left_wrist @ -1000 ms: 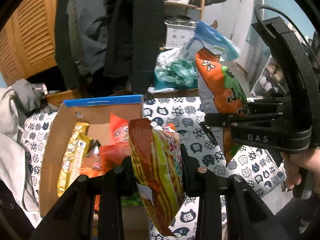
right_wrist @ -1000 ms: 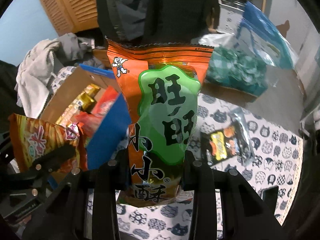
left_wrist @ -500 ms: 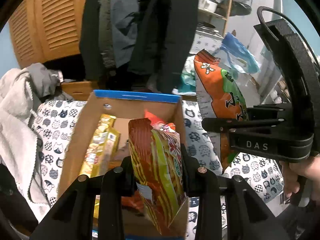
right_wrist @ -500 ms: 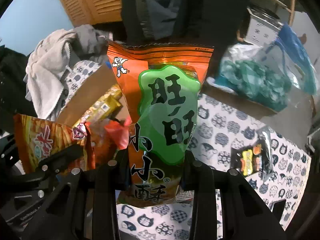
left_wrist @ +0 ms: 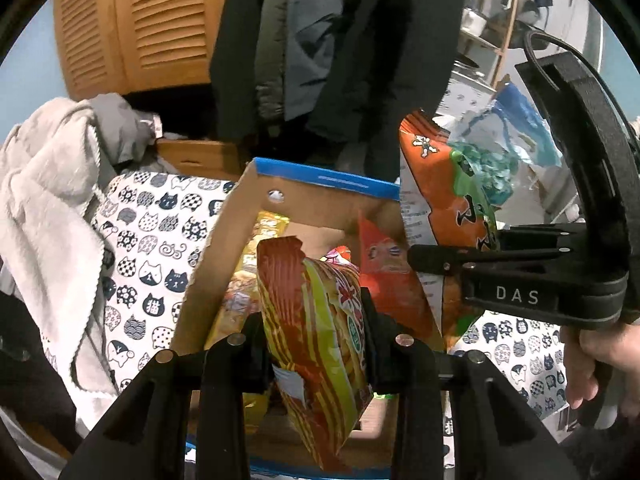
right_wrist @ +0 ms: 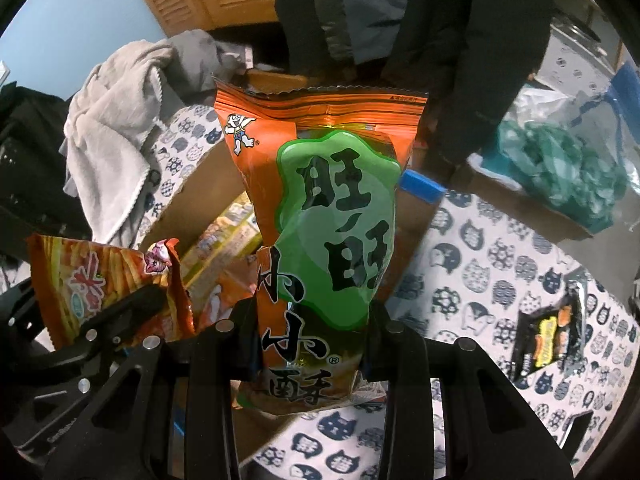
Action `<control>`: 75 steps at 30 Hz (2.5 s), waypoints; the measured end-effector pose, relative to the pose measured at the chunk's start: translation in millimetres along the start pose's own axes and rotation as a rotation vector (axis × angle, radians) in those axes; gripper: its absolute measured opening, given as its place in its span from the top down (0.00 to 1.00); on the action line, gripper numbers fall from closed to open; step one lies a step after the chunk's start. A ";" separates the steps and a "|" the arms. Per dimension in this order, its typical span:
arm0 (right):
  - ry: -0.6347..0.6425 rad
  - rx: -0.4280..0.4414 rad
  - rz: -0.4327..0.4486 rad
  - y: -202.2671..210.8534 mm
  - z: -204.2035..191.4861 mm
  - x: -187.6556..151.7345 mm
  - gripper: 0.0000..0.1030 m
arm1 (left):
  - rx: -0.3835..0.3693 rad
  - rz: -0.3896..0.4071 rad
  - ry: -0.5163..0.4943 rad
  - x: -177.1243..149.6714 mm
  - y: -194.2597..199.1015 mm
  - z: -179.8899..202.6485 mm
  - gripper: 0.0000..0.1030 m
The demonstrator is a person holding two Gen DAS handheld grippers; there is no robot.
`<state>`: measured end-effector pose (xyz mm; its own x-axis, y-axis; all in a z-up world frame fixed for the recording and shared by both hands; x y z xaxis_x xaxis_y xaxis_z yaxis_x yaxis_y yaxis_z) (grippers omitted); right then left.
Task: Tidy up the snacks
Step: 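Open both grippers to drop the two snack bags into the box, then move both grippers back toward the black snack bag and silver foil bar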
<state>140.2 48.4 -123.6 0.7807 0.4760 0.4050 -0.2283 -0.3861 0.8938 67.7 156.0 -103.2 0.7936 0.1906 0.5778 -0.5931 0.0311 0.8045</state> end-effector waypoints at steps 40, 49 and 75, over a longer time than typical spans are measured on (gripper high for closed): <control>-0.063 -0.079 0.040 43.7 72.4 -31.2 0.30 | -0.036 -0.016 -0.089 4.1 -6.8 58.5 0.31; -0.078 -0.133 0.047 63.5 105.7 -57.9 0.30 | -0.056 -0.029 -0.162 3.1 -9.0 94.6 0.31; -0.233 -0.269 0.066 93.7 241.7 -121.1 0.29 | -0.105 -0.138 -0.288 -6.3 -52.8 200.3 0.19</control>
<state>164.9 -236.4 -135.5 0.8638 0.2524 0.4360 -0.4030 -0.1733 0.8987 121.1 -43.3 -121.7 0.8643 -0.1067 0.4915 -0.4762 0.1411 0.8680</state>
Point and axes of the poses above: each gripper's, at about its wrist camera, not at the fingertips, and y roughly against the way its jaws point, z to its right, x to its top, the point moved 4 cm from there along -y, roughly the way its jaws point, and after that the axes turned 2 degrees about -x, right-handed, at the moved point
